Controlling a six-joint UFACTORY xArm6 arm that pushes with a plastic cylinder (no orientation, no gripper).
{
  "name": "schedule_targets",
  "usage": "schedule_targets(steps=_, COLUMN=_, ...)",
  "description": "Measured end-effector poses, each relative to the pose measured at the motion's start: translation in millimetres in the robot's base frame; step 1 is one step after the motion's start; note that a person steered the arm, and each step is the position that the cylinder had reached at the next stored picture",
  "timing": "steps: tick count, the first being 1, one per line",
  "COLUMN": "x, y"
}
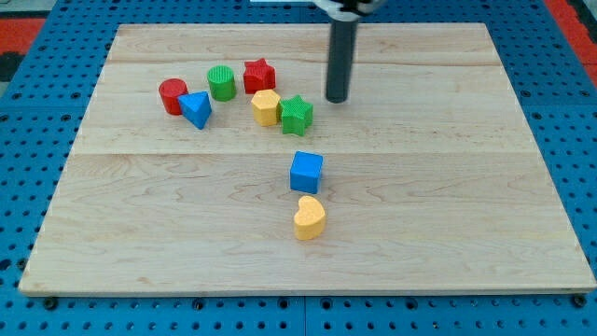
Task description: Point your arm to the blue cube
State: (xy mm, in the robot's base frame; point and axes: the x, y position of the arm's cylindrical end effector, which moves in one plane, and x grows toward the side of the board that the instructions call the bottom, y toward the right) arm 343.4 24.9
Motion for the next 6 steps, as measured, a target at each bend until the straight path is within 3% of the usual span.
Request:
schedule_targets(steps=2, x=29, y=-31)
schedule_targets(steps=4, x=41, y=36)
schedule_targets(steps=5, x=88, y=99)
schedule_targets(steps=6, x=140, y=71)
